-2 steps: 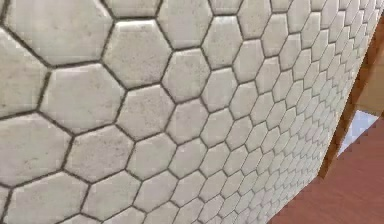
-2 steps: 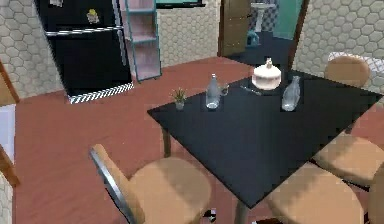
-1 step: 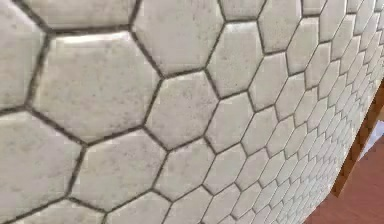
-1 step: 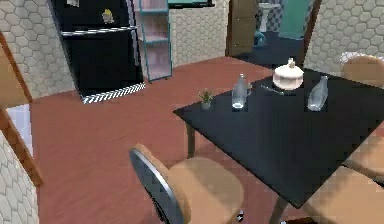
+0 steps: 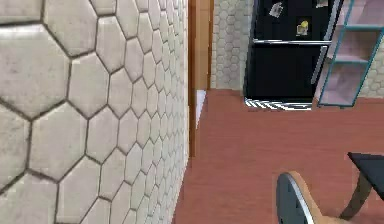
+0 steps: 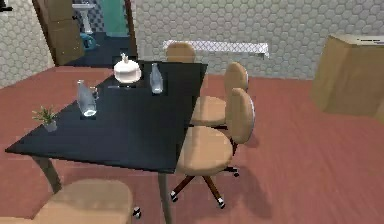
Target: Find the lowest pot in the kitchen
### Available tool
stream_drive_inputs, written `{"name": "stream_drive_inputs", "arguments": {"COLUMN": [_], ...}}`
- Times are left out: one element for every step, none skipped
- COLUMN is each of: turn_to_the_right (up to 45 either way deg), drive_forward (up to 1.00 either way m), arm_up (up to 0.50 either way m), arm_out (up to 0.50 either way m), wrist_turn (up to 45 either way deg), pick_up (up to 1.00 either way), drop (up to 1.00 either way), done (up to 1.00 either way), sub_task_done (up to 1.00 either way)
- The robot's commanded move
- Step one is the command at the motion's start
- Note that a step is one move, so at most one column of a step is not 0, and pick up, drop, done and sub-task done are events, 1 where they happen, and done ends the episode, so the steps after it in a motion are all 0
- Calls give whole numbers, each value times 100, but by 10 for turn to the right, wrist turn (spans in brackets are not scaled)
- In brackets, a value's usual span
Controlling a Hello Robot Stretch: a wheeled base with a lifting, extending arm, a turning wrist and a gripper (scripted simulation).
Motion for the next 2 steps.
{"name": "stream_drive_inputs", "arguments": {"turn_to_the_right": [450,450], "drive_forward": [0,0], "arm_up": [0,0], "arm_out": [0,0], "wrist_turn": [0,0], "pick_up": [0,0], "drop": [0,0], "done": [0,0], "sub_task_done": [0,0]}}
